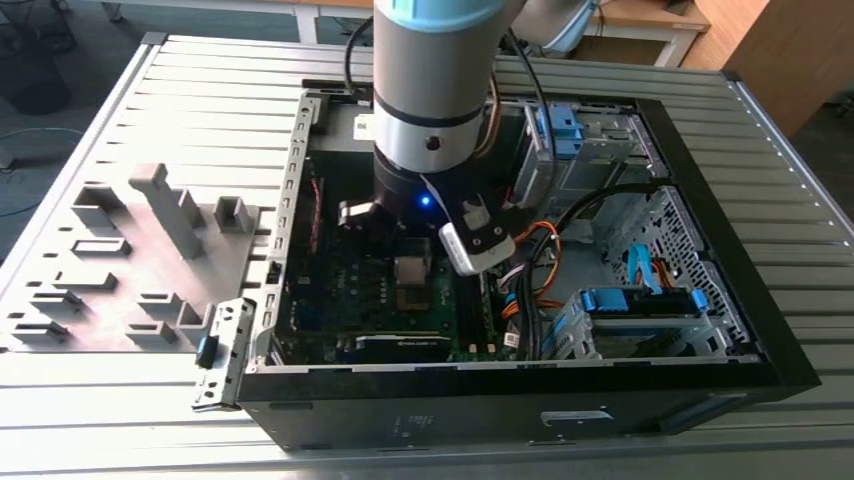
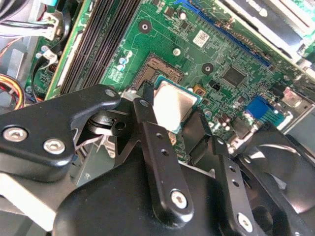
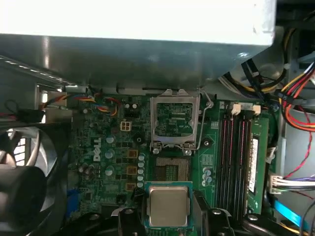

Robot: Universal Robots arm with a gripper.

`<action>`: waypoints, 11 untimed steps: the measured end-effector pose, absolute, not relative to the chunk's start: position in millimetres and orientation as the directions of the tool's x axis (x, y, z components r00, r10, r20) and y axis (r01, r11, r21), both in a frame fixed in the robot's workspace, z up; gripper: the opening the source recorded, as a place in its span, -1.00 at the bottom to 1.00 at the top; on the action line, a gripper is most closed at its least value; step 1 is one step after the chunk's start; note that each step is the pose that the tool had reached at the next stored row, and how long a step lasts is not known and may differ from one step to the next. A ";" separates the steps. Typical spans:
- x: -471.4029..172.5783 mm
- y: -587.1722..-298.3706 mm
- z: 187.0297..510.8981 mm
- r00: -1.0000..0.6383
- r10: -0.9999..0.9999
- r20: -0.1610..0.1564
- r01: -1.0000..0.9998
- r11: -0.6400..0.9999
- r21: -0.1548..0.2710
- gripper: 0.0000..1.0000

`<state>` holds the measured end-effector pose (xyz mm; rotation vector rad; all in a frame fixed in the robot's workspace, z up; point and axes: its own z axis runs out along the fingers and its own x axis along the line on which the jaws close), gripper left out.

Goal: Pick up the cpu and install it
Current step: 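Place the cpu into insertion slot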

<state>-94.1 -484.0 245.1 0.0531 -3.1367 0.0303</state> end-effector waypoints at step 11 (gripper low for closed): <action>-94.2 -484.0 225.0 -0.999 -0.034 0.005 -0.034 0.999 -0.019 -0.06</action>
